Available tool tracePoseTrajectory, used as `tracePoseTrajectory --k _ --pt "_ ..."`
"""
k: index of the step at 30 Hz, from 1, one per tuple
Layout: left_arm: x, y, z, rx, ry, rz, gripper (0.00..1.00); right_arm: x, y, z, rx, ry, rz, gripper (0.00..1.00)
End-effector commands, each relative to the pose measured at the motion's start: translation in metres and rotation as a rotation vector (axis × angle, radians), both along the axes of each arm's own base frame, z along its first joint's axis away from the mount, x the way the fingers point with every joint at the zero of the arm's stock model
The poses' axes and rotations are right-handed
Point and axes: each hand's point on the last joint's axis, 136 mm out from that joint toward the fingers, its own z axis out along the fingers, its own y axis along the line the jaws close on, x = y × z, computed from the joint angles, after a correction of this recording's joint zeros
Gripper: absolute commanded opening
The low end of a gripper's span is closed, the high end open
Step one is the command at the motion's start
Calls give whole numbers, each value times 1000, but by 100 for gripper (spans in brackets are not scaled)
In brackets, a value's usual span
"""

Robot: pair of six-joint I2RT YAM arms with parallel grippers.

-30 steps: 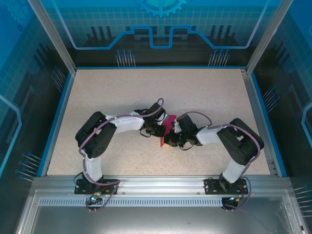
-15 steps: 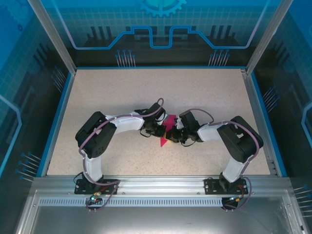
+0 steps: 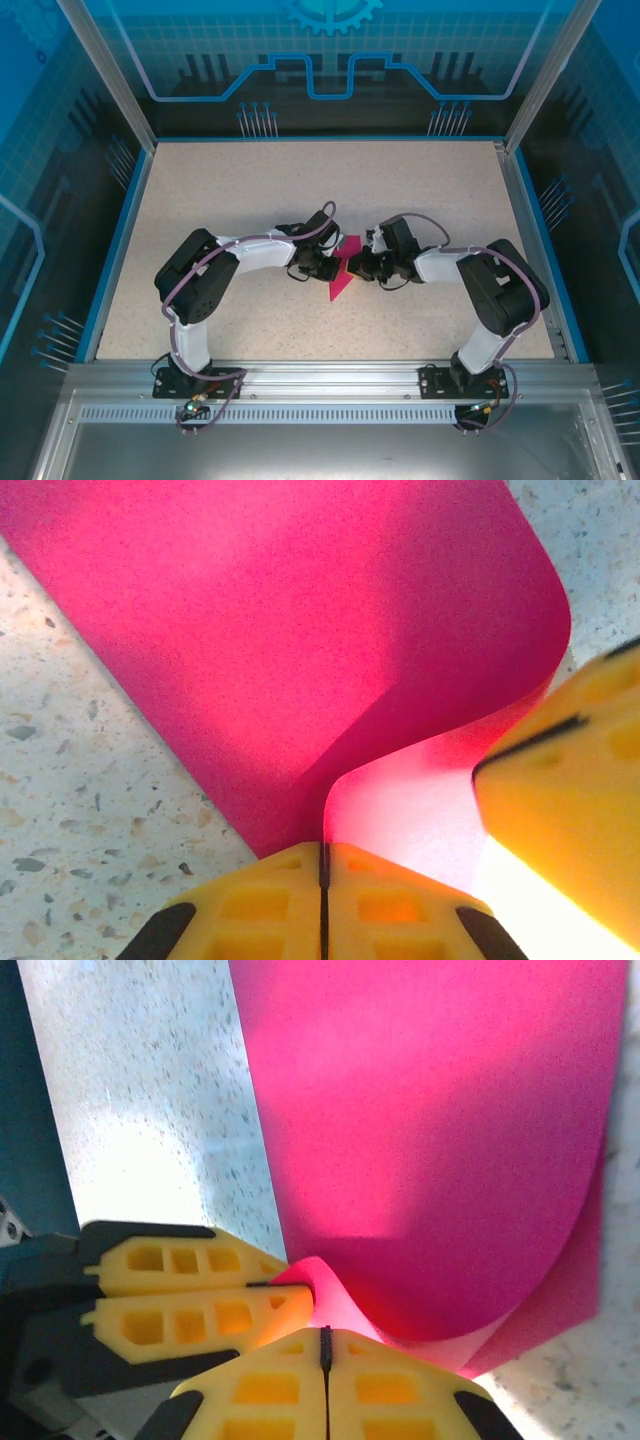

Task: Fold a paper plane with a square sheet of paper (pick it up from the middle)
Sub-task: Third fold the triangle at the center of the table.

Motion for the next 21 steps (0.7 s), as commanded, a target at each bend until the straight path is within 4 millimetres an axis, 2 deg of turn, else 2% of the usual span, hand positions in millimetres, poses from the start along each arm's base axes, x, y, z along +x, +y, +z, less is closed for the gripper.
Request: tracePoseTrajectory --k 1,8,10,16,18,21 --pt "-7 8 -14 46 46 -19 8 -2 -1 -8 0 22 35 6" --pt "-9 9 -16 51 54 -17 8 -6 -13 -35 -77 76 11 5" --pt "-9 9 -16 52 52 -18 8 -5 -12 -30 -68 69 17 5" --pt "-9 10 -15 60 54 -23 8 8 -10 8 -28 -16 30 7" --pt "-9 10 -15 61 56 -24 8 12 -13 10 -24 -24 27 7" --pt "-9 10 -15 59 55 -23 8 14 -19 1 -22 -2 22 7"
